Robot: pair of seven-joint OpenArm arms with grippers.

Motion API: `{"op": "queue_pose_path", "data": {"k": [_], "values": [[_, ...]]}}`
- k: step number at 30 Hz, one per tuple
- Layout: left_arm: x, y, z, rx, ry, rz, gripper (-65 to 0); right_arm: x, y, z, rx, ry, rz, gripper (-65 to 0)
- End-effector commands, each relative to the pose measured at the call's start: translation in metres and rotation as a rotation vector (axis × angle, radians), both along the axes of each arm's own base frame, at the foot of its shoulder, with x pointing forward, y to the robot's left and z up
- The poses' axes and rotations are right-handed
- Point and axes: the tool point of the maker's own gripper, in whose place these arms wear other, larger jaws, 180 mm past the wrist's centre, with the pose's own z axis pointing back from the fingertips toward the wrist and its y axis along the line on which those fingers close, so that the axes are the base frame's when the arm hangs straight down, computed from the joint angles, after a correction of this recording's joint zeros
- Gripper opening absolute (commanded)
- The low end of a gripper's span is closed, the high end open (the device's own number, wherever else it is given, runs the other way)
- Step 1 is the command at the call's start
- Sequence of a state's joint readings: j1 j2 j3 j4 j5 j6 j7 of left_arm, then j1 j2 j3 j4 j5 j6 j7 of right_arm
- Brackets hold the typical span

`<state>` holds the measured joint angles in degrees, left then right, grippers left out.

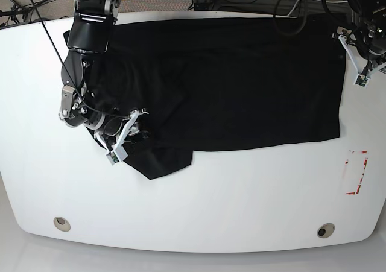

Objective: Fold the T-shirt properly
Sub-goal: 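Move the right gripper along the shirt side to its hem corner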

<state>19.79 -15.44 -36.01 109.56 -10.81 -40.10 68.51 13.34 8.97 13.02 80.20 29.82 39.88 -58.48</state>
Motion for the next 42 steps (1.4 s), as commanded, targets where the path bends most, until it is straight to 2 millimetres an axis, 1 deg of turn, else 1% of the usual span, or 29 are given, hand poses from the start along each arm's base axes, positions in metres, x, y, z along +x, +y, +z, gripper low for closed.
{"op": "queue_pose_path", "data": {"k": [1, 3, 5, 9, 10, 14, 16, 17, 19, 22, 25, 29, 31, 32, 34, 37, 39, 42], "values": [[0.006, 0.004, 0.01, 0.02, -0.029, -0.008, -12.5, 0.017, -0.004, 0.023, 0.019, -0.077, -0.014, -27.4], [0.007, 0.004, 0.01, 0.02, -0.031, -0.007, -12.5, 0.018, -0.01, 0.027, 0.003, -0.092, -0.017, -19.3], [0.008, 0.005, 0.011, 0.021, -0.035, -0.006, -12.5, 0.019, -0.021, 0.032, -0.026, -0.106, -0.021, -16.6], [0.027, 0.006, 0.023, 0.023, -0.095, 0.0, -12.5, 0.022, -0.043, 0.04, -0.08, -0.129, -0.032, -16.5], [0.031, 0.007, 0.026, 0.026, -0.107, 0.0, -12.5, 0.025, -0.049, 0.045, -0.095, -0.14, -0.037, -16.5], [0.043, 0.007, 0.033, 0.026, -0.141, 0.0, -12.5, 0.032, -0.075, 0.055, -0.134, -0.155, -0.068, -16.5], [0.055, 0.007, 0.041, 0.026, -0.179, 0.001, -12.5, 0.035, -0.089, 0.057, -0.153, -0.151, -0.087, -16.5], [0.062, 0.007, 0.047, 0.026, -0.203, 0.001, -12.5, 0.037, -0.096, 0.057, -0.161, -0.145, -0.094, -17.0], [0.071, 0.007, 0.054, 0.026, -0.232, 0.002, -12.5, 0.044, -0.11, 0.059, -0.169, -0.137, -0.115, -18.7], [0.081, 0.006, 0.062, 0.023, -0.266, 0.004, -12.5, 0.052, -0.127, 0.052, -0.143, -0.107, -0.155, -22.4], [0.093, 0.0, 0.067, 0.0, -0.307, 0.009, -12.5, 0.062, -0.142, 0.045, -0.099, -0.085, -0.207, -25.0], [0.105, 0.002, 0.08, -0.014, -0.365, 0.05, -12.5, 0.073, -0.158, 0.028, -0.119, -0.05, -0.26, -24.9], [0.109, 0.002, 0.084, -0.018, -0.382, 0.064, -12.5, 0.077, -0.158, 0.021, -0.127, -0.048, -0.269, -24.9], [0.111, 0.003, 0.086, -0.019, -0.393, 0.07, -12.5, 0.078, -0.152, 0.013, -0.129, -0.038, -0.266, -24.9], [0.113, 0.003, 0.088, -0.023, -0.4, 0.077, -12.5, 0.078, -0.146, 0.005, -0.134, -0.03, -0.262, -24.9], [0.113, 0.003, 0.088, -0.024, -0.403, 0.084, -12.5, 0.079, -0.144, -0.001, -0.154, -0.039, -0.259, -24.9], [0.113, 0.003, 0.088, -0.024, -0.403, 0.082, -12.5, 0.078, -0.131, -0.011, -0.142, -0.028, -0.247, -24.9], [0.112, 0.003, 0.088, -0.024, -0.401, 0.082, -12.5, 0.075, -0.121, -0.024, -0.134, -0.004, -0.239, -25.4]]}}
